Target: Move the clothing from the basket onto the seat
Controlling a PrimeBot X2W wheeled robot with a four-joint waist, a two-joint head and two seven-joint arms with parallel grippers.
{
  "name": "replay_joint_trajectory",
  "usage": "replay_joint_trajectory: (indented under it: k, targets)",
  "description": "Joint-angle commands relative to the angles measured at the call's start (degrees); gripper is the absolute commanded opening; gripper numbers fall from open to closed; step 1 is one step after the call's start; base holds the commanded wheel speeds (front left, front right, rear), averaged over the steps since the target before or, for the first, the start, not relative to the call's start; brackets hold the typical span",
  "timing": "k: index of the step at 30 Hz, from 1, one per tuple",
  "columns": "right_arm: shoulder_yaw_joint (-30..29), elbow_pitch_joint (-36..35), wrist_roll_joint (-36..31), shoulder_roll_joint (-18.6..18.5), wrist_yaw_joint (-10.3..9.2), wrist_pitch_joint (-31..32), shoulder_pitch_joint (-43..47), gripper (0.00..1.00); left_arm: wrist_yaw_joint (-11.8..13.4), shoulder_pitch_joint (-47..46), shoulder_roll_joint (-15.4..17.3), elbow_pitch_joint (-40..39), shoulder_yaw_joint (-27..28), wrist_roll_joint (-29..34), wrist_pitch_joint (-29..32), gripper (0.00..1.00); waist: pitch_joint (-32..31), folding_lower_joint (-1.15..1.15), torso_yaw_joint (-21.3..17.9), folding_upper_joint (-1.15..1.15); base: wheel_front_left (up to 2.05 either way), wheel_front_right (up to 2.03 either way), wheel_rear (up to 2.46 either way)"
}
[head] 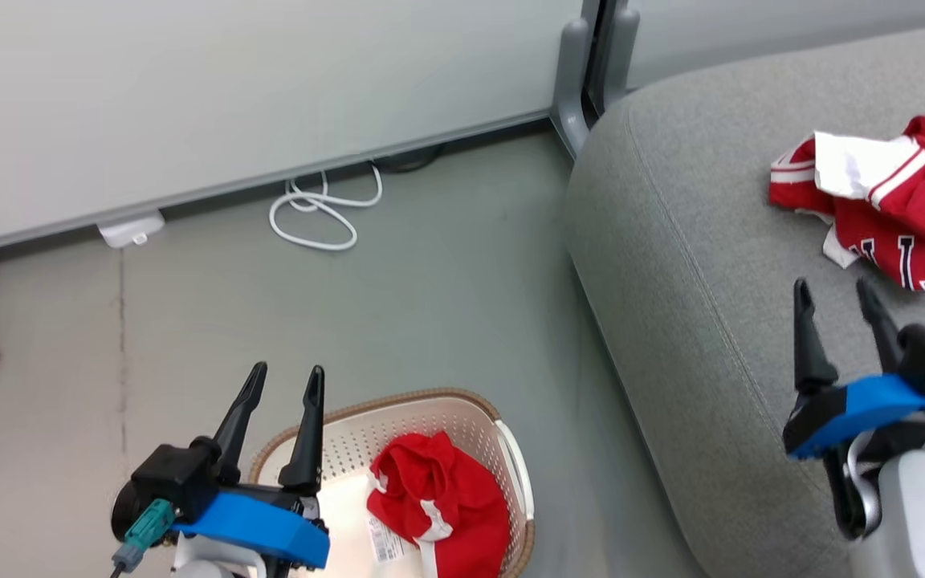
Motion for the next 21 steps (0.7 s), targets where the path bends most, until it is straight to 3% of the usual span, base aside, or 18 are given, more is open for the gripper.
replay_joint_trajectory:
  k: [1, 11, 21]
  targets:
    - [0.1, -0.8, 0.0, 0.3, 0.01, 0.1, 1.5, 1.00, -0.4, 0.6, 0.0, 0.1, 0.4, -0.1, -0.3, 1.00, -1.9, 0.02, 1.0, 0.00, 0.00, 0.00, 0.00]
    - [2.7, -16.8, -0.3, 2.1, 0.01, 4.7, 15.6, 1.00, -0.4, 4.0, -1.3, 1.8, 4.3, 0.2, -0.3, 1.00, -5.6, 0.02, 4.4, 0.00, 0.00, 0.00, 0.00]
    - [7.1, -20.8, 1.4, 2.2, 0.01, 5.8, 21.1, 1.00, -0.3, 5.6, -1.2, 4.1, 7.3, 0.4, -0.3, 1.00, -8.2, 0.02, 10.1, 0.00, 0.00, 0.00, 0.00]
